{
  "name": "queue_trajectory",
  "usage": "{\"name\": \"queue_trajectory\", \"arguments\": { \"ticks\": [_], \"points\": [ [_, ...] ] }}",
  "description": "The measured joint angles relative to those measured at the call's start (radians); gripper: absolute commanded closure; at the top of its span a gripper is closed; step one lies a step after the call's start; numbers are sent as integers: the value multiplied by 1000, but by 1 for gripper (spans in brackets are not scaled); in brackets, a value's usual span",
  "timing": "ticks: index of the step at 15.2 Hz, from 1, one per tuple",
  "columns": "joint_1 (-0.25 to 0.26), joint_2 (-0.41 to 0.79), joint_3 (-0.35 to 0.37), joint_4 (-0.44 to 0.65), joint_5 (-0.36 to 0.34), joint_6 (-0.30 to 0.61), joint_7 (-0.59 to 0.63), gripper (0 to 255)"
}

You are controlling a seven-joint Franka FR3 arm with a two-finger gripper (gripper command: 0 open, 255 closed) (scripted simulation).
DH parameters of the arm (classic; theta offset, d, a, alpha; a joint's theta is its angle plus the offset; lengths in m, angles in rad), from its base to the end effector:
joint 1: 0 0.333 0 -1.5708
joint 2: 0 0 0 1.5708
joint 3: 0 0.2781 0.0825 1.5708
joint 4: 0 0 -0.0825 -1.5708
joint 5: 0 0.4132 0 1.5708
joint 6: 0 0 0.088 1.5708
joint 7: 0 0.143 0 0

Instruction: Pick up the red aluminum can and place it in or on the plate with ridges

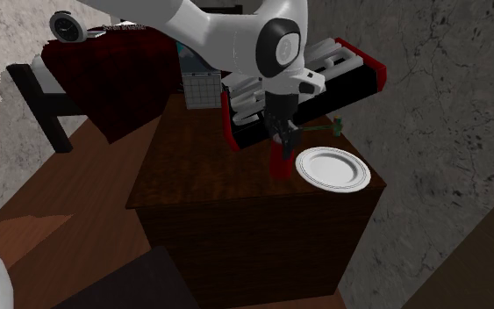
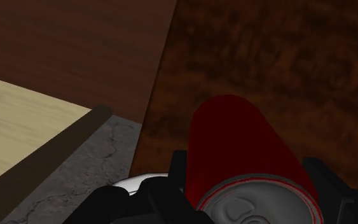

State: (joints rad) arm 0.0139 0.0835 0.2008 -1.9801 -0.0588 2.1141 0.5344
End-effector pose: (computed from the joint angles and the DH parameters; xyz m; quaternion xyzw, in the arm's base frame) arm 0.5908 0.1236 0.3431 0.9889 -0.1453 0.0307 0.0065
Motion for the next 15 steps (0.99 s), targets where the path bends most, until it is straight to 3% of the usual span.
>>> {"name": "queue_trajectory", "arguments": {
  "ticks": [15],
  "points": [
    [-1,-41,0,148,14,-187,-14,255]
  ]
}}
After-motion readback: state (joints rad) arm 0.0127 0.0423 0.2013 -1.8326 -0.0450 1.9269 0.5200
